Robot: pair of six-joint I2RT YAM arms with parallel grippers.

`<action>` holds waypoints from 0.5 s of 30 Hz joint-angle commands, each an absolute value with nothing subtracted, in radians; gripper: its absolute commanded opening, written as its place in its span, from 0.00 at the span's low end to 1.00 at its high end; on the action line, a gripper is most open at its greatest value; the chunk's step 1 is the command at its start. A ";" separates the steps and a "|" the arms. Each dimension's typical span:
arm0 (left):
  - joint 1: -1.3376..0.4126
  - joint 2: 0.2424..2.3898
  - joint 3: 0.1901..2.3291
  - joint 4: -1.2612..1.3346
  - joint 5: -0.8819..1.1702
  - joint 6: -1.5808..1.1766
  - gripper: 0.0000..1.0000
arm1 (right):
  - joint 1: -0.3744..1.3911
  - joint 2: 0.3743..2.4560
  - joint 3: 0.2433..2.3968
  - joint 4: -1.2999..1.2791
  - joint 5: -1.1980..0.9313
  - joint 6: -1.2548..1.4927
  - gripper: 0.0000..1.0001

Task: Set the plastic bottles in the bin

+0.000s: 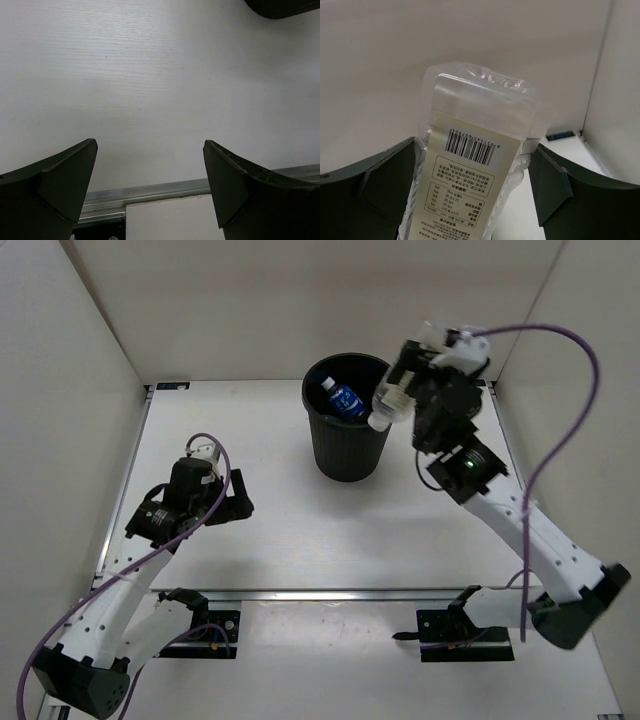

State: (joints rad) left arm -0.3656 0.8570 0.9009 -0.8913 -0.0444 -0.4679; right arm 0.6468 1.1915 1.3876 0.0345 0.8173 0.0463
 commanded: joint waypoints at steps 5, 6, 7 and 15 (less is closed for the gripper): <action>-0.336 0.864 0.968 -0.854 -0.060 -0.448 0.99 | 0.589 1.520 1.725 0.265 0.726 -0.242 0.36; -0.333 0.868 0.972 -0.853 -0.060 -0.446 0.99 | 0.584 1.549 1.727 0.297 0.710 -0.271 0.37; -0.325 0.865 0.973 -0.860 -0.055 -0.443 0.99 | 0.580 1.571 1.724 0.337 0.719 -0.291 0.36; -0.324 0.873 0.963 -0.861 -0.063 -0.454 0.99 | 0.578 1.586 1.639 0.225 0.589 -0.120 0.52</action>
State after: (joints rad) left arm -0.3290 0.8753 0.9375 -0.8677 -0.0521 -0.4564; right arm 0.5640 1.6474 1.6867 0.1848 0.6590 -0.1852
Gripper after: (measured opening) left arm 0.989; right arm 0.799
